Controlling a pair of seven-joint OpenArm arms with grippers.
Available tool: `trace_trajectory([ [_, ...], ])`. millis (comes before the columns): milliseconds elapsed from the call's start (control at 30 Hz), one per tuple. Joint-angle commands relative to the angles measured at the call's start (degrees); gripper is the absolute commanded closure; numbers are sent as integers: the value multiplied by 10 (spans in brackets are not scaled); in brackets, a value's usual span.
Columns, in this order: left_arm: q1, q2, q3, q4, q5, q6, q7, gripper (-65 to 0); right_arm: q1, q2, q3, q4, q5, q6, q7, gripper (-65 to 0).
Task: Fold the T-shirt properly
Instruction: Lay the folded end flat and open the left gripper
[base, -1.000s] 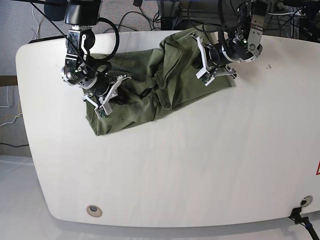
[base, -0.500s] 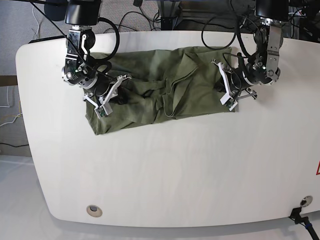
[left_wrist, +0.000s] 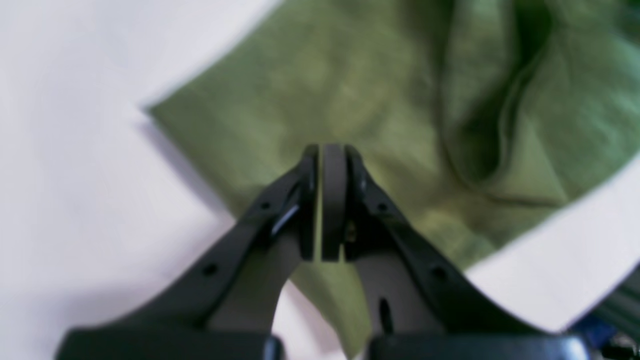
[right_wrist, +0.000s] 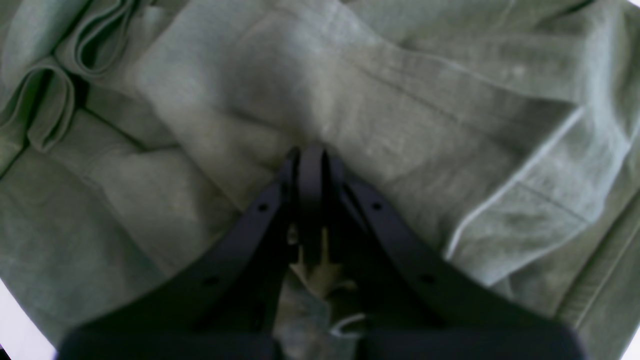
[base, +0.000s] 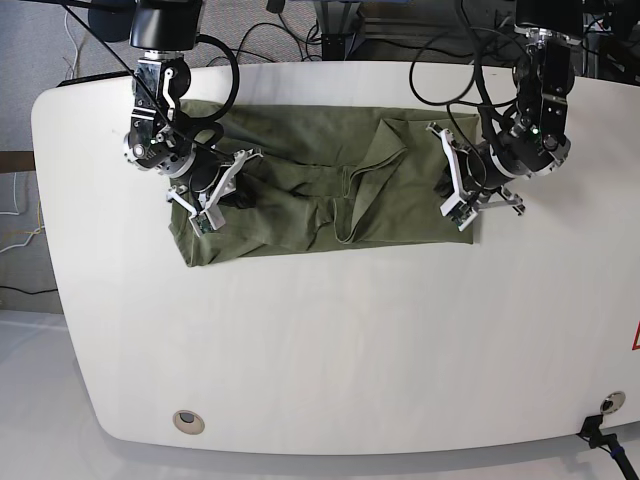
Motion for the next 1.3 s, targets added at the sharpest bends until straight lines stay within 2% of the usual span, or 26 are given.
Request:
trace_trajectory([
  [0, 5, 2, -5, 8, 4, 1, 0, 0, -7, 5, -1, -6, -41, -4, -61, 0],
  [267, 34, 31, 2, -6, 4, 1, -1, 0, -7, 5, -3, -6, -41, -3, -61, 0],
  [500, 5, 89, 11, -66, 5, 1, -3, 0, -7, 5, -3, -6, -41, -3, -61, 0],
  [667, 3, 128, 18, -70, 4, 1, -3, 0, -7, 5, -2, -6, -41, -2, -61, 0],
  [933, 3, 146, 83, -65, 4, 1, -3, 0, -7, 5, -1, -6, -41, -2, -61, 0],
  [1167, 7, 148, 147, 3, 3, 1, -3, 0, -6, 5, -3, -6, -41, -2, -61, 0],
  [1267, 7, 143, 142, 21, 3, 1, -3, 0, -6, 5, -3, -6, -41, -2, -61, 0],
])
